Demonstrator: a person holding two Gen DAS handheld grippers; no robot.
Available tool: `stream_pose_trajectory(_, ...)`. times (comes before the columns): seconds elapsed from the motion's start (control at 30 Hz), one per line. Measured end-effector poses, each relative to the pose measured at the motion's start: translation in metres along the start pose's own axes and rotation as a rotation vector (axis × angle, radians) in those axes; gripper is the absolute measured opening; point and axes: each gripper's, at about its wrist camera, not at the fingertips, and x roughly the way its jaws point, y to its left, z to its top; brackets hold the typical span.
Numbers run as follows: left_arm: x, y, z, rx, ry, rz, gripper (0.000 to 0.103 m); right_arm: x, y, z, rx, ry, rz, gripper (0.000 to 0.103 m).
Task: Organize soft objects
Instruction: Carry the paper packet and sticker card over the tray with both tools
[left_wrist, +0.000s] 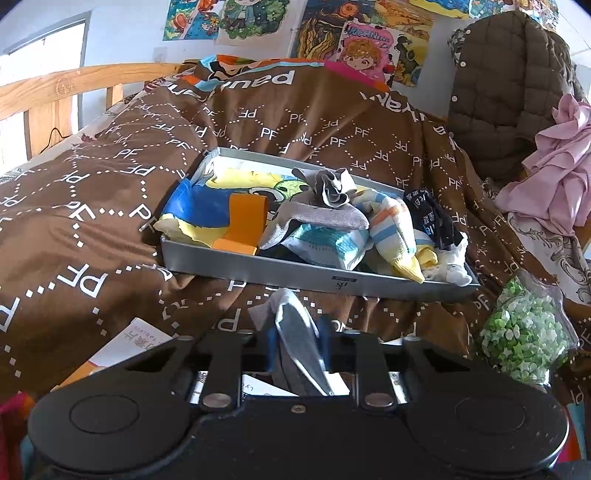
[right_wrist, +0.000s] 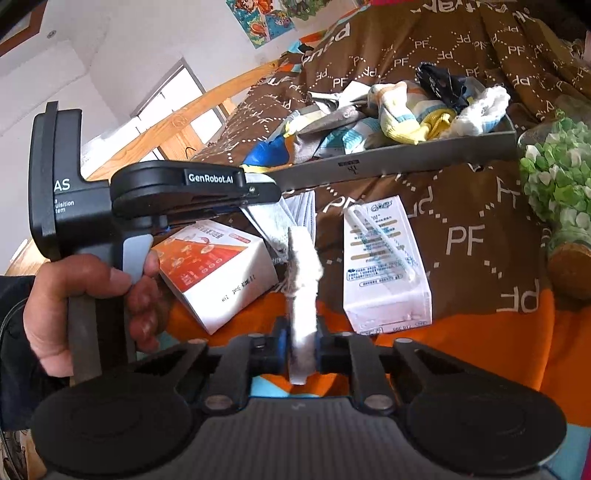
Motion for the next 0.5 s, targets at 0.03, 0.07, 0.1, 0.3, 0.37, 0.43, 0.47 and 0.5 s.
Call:
stream_pose_trajectory(0.03,-0.001,0.000,0.000,0.004,-0.001,0.001,0.015,-0.001,0.000,0.001,-0.003,-0.010,-0.002,0.012)
stream_pose_trajectory(0.07,-0.001,0.000,0.000,0.006,-0.001,-0.002,0.013,-0.002,0.000,0.002,-0.005,-0.019,-0.003,0.012)
stream_pose_trajectory(0.1,-0.002,-0.001,-0.001,0.010,0.000,-0.004,0.010,-0.003,0.001,0.002,-0.008,-0.030,-0.007,0.012)
stream_pose_trajectory(0.3,-0.014,-0.006,0.001,0.037,-0.004,-0.018,0.005,-0.013,0.004,0.006,-0.031,-0.094,-0.035,0.012)
stream_pose_trajectory(0.37,-0.019,-0.008,0.003,0.045,-0.005,-0.023,0.005,-0.018,0.004,0.008,-0.038,-0.123,-0.040,0.012)
stream_pose_trajectory(0.43,-0.025,-0.011,0.004,0.056,-0.006,-0.028,0.004,-0.021,0.003,0.009,-0.040,-0.144,-0.043,0.012)
stream_pose_trajectory(0.47,-0.028,-0.013,0.005,0.064,-0.006,-0.031,0.004,-0.023,0.003,0.010,-0.041,-0.153,-0.046,0.012)
stream_pose_trajectory(0.5,-0.032,-0.015,0.006,0.072,-0.007,-0.034,0.003,-0.025,0.002,0.011,-0.040,-0.164,-0.050,0.012)
